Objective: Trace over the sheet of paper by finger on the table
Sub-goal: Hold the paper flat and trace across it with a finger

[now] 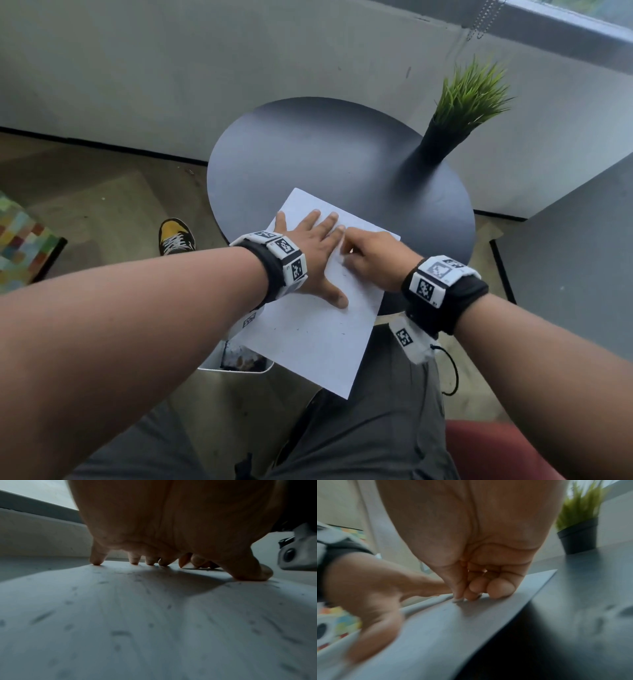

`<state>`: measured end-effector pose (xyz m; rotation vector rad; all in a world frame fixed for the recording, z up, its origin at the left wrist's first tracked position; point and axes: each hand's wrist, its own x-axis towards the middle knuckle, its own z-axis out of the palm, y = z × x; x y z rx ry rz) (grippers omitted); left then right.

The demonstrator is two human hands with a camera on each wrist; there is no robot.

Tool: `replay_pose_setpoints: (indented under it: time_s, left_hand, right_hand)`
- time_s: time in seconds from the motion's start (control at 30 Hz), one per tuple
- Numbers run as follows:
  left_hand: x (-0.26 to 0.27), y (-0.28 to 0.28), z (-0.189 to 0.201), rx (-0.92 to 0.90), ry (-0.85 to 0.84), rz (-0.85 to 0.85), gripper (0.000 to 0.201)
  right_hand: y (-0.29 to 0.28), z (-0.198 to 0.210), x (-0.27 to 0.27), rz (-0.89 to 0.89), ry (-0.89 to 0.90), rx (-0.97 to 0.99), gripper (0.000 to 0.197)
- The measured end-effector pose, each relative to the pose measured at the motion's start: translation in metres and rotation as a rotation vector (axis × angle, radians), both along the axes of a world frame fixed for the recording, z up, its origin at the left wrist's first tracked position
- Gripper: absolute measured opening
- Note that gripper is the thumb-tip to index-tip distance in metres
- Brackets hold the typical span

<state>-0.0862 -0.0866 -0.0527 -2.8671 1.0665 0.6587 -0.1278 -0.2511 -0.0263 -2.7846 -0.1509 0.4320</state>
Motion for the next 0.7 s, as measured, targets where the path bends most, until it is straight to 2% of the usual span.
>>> replay_pose_setpoints:
  time_s: [0.13, 0.23, 0.33, 0.4, 0.53, 0.57, 0.6, 0.7]
  left_hand:
    - [0.004, -0.002, 0.004, -0.002, -0.002, 0.011, 0.124]
    - [0.008, -0.002, 0.006, -0.016, -0.005, 0.019, 0.116]
    - [0.007, -0.002, 0.005, -0.011, 0.036, 0.045, 0.126]
    - [0.008, -0.001, 0.003, -0.004, 0.046, 0.064, 0.135]
    - [0.011, 0.000, 0.002, 0.003, 0.043, 0.065, 0.141]
    - [0.012, 0.000, 0.003, 0.005, 0.048, 0.062, 0.141]
    - [0.012, 0.000, 0.003, 0.008, 0.048, 0.055, 0.141]
    - [0.012, 0.004, 0.003, 0.008, 0.037, 0.018, 0.139]
  right_hand:
    - [-0.020, 0.000, 0.015, -0.324, 0.003, -0.023, 0.017]
    - [-0.001, -0.003, 0.009, -0.227, -0.004, -0.019, 0.015]
    - [0.015, -0.002, -0.001, 0.001, 0.024, 0.000, 0.014]
    - [0.008, 0.000, 0.007, -0.033, 0.032, -0.028, 0.016]
    - [-0.020, -0.002, 0.034, -0.343, -0.033, -0.026, 0.015]
    - [-0.019, -0.004, 0.034, -0.371, -0.056, -0.021, 0.014]
    - [-0.014, -0.006, 0.032, -0.349, -0.066, -0.013, 0.013]
    - [0.008, -0.008, 0.016, -0.133, -0.019, 0.041, 0.010]
